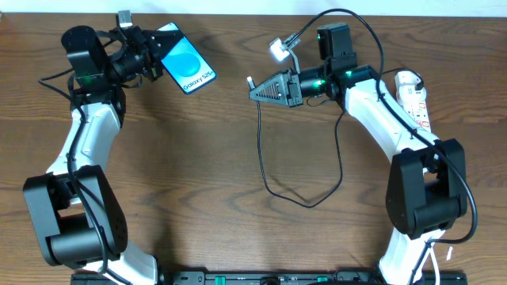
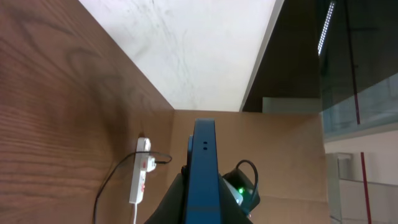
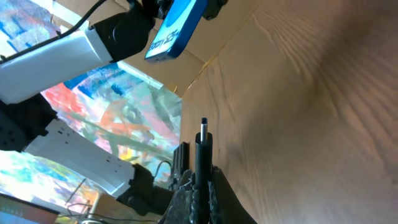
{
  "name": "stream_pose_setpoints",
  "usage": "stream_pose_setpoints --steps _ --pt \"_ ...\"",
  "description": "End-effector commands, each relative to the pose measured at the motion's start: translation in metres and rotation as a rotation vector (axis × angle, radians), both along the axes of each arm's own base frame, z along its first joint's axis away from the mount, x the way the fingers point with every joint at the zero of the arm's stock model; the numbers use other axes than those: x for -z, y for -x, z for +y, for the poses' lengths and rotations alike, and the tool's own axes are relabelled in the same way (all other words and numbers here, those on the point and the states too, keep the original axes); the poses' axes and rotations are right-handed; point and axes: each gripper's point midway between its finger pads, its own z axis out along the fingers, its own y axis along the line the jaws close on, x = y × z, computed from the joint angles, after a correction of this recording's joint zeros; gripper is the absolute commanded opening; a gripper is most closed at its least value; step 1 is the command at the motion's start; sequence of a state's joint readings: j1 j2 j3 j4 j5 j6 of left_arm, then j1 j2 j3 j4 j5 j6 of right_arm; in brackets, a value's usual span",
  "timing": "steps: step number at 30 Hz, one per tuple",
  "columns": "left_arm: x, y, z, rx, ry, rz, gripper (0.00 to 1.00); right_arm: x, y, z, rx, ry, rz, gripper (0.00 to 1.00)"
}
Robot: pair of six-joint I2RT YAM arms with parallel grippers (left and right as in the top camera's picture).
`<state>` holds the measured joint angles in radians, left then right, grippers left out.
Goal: Plug charger to phone and switch on socket
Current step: 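Move the plug leftward toward the phone's bottom port with right gripper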
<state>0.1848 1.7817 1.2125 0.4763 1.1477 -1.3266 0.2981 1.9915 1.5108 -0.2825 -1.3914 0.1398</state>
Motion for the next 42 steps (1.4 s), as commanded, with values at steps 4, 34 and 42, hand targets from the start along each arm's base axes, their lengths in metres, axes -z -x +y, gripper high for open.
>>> stream_pose_setpoints --steps 4,34,42 --pt "-0.027 0.009 -0.006 0.045 -0.017 -0.085 0.07 0.028 -0.002 0.005 -0.120 -0.095 0.110 0.01" --pt "-0.046 0.011 -0.007 0.070 -0.124 -0.326 0.07 0.032 0.034 0.079 -0.299 -0.107 0.062 0.01" --pt "-0.065 0.019 -0.011 0.104 -0.151 -0.460 0.08 0.030 0.033 0.080 -0.300 -0.109 0.057 0.01"
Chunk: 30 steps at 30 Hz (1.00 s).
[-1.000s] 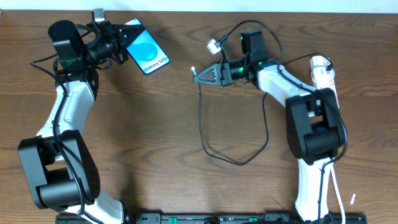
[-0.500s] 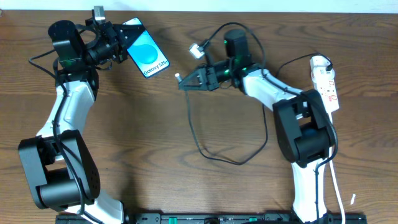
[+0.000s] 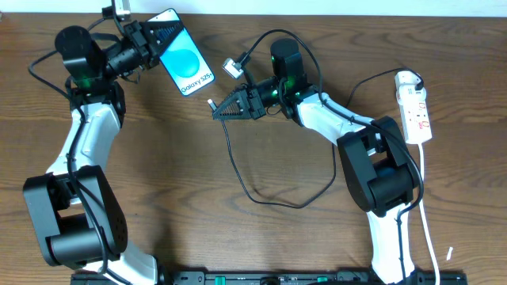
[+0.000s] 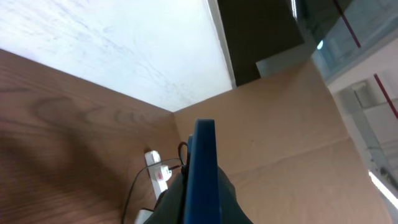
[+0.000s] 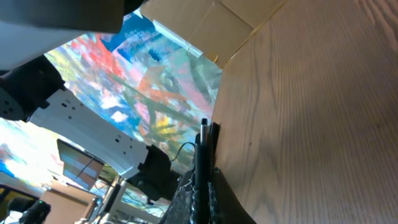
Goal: Plug charger to phone and switch on socket
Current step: 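Move the plug leftward toward the phone's bottom port with right gripper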
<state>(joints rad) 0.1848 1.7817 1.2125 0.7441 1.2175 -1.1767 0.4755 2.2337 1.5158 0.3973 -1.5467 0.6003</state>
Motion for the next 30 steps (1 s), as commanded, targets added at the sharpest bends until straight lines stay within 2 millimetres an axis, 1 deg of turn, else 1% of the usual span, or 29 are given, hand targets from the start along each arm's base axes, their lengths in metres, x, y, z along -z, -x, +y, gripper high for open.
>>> stream_pose_setpoints --steps 1,9,17,22,30 --pt "-0.025 0.011 -0.005 0.033 -0.020 -0.073 0.07 -0.011 0.003 0.000 -0.017 -0.008 -0.006 0.01" --pt "-0.025 0.010 -0.004 0.029 -0.019 -0.073 0.07 -0.021 0.002 0.002 -0.020 -0.018 -0.023 0.01" --pt "-0.027 0.000 0.003 -0.044 0.000 -0.060 0.07 -0.035 0.001 0.002 -0.019 -0.049 -0.081 0.01" --pt "-0.029 -0.001 0.004 -0.050 -0.002 -0.076 0.07 -0.043 0.002 0.002 -0.019 -0.066 -0.112 0.01" --pt "-0.036 0.001 0.004 -0.050 -0.009 -0.120 0.07 -0.046 0.002 0.002 -0.019 -0.068 -0.116 0.01"
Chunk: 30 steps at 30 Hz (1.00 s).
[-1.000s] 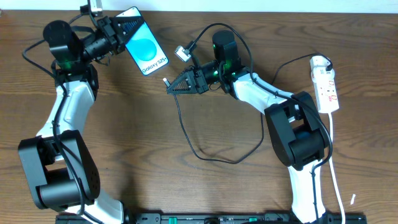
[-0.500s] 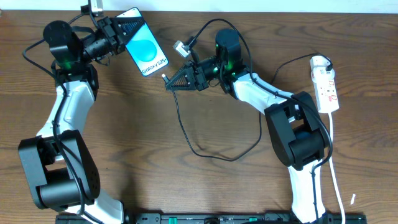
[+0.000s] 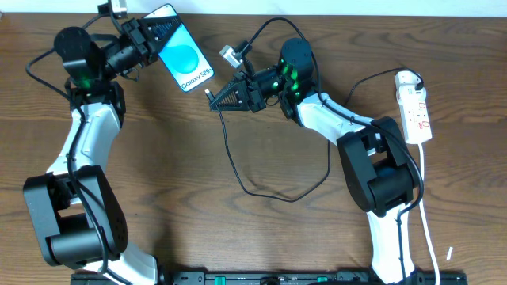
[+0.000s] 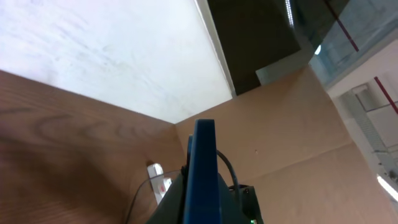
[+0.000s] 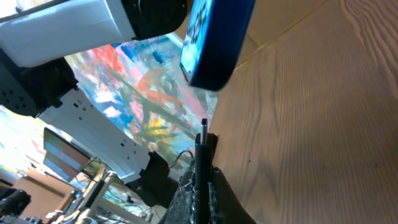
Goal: Plug charger to phone and switch on socket
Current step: 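Move the plug leftward toward the phone's bottom port with right gripper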
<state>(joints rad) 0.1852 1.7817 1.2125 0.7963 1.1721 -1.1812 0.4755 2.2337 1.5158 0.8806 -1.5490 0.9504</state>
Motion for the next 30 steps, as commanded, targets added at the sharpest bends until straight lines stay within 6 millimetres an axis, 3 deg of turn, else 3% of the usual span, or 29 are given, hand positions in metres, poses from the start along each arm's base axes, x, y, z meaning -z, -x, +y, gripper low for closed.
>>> stream_pose_setpoints --steps 1,30 --pt "-0.027 0.006 -0.001 -0.005 -0.009 -0.072 0.07 -0.009 0.005 0.000 -0.017 0.002 0.000 0.01" --pt "-0.026 0.012 -0.006 0.037 -0.019 -0.075 0.08 -0.021 0.013 0.005 -0.034 -0.022 -0.044 0.01"
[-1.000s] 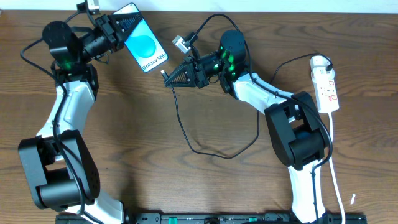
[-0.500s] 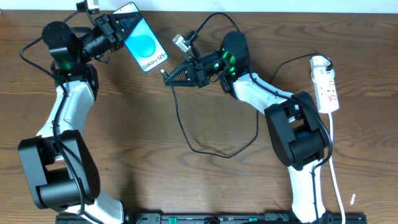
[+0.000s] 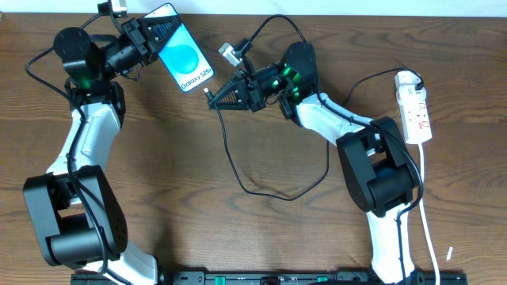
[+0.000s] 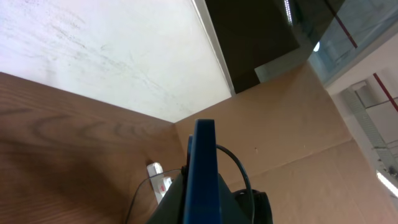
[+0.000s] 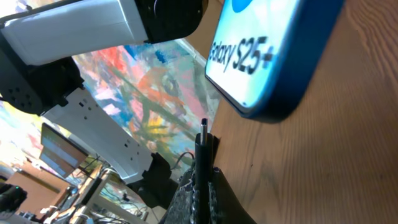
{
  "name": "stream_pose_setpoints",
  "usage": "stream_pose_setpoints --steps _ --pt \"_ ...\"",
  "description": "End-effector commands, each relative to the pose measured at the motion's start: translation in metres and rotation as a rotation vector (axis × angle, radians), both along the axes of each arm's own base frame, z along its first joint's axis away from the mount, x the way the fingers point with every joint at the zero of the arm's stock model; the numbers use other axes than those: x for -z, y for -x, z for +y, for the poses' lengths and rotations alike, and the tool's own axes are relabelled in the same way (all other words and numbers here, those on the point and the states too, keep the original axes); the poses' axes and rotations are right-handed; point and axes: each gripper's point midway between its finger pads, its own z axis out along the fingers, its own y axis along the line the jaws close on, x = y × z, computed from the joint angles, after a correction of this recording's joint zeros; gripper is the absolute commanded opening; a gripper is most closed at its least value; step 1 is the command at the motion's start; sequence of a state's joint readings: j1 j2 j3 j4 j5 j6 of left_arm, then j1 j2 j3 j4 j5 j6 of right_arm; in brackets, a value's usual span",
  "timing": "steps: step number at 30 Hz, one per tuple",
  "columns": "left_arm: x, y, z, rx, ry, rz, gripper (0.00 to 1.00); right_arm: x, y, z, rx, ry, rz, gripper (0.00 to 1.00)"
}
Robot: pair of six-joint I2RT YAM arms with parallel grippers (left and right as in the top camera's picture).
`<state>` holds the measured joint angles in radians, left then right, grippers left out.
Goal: Plug charger to phone and switch on socket
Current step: 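Move the plug leftward toward the phone's bottom port with right gripper, then push the held plug into the phone's bottom port with right gripper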
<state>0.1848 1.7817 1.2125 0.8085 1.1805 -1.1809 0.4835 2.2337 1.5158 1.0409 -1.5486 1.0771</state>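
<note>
A blue Galaxy S25+ phone (image 3: 183,57) is held up at the table's far left, with my left gripper (image 3: 149,41) shut on its upper end; the left wrist view shows it edge-on (image 4: 203,162). My right gripper (image 3: 226,96) is shut on the black charger plug (image 5: 203,142), whose metal tip points at the phone's lower end (image 5: 280,68) and sits just short of it. The black cable (image 3: 238,170) loops across the table. A white socket strip (image 3: 414,107) lies at the far right.
The white strip's cord (image 3: 424,214) runs down the right edge of the wooden table (image 3: 174,190). Both arms reach toward the far side. A cardboard wall (image 4: 292,124) stands beyond the table.
My right gripper has edged the plug a little closer to the phone's lower end, which now fills the upper right of the right wrist view. The left gripper and phone have stayed put.
The left gripper held the phone up at the far left throughout. The right gripper held the plug mid-table, well right of the phone. It then stood further left, then close under the phone's lower end, and now nearly at it.
</note>
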Motion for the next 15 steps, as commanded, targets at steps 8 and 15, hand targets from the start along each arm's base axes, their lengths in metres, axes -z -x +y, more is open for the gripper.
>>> stream_pose_setpoints --steps 8,15 --pt "-0.024 0.015 -0.018 0.070 -0.018 -0.063 0.07 -0.009 0.008 0.003 -0.025 -0.004 -0.016 0.01" --pt "-0.024 0.016 -0.019 0.078 -0.018 -0.059 0.07 -0.009 0.008 0.003 -0.025 -0.004 -0.017 0.01"
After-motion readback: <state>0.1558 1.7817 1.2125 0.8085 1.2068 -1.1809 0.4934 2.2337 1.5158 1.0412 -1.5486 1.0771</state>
